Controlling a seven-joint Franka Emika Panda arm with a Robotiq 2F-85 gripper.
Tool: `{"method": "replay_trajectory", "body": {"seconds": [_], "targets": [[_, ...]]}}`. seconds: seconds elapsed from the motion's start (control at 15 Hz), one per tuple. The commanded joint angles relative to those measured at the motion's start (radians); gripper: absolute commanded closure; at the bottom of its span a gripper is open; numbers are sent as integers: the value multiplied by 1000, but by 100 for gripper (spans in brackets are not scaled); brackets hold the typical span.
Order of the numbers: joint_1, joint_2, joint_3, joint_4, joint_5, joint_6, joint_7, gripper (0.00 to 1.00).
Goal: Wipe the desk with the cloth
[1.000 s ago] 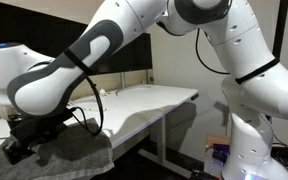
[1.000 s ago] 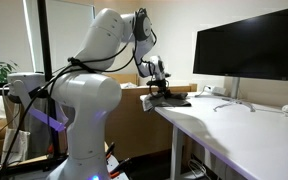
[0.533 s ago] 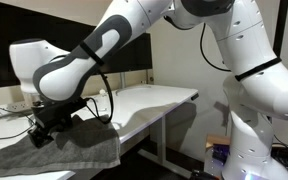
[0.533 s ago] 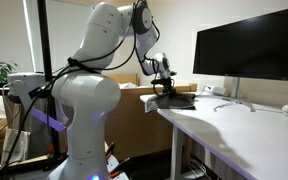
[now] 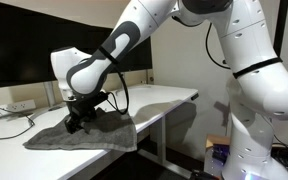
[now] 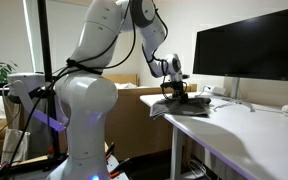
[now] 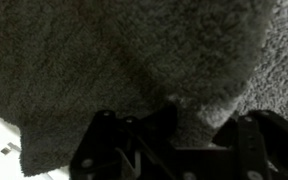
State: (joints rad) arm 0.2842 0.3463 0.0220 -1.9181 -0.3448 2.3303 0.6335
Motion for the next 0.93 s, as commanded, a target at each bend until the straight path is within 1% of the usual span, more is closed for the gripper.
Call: {"method": "replay_trajectory", "body": {"seconds": [0.0, 0.2, 0.47, 0.87], "targets": [[-48, -49, -1, -70, 35, 21, -75, 92], [-80, -67, -9, -87, 49, 19, -124, 92], [-138, -95, -24, -115, 98, 15, -235, 93], [-224, -130, -56, -163, 136, 11, -394, 93]]}}
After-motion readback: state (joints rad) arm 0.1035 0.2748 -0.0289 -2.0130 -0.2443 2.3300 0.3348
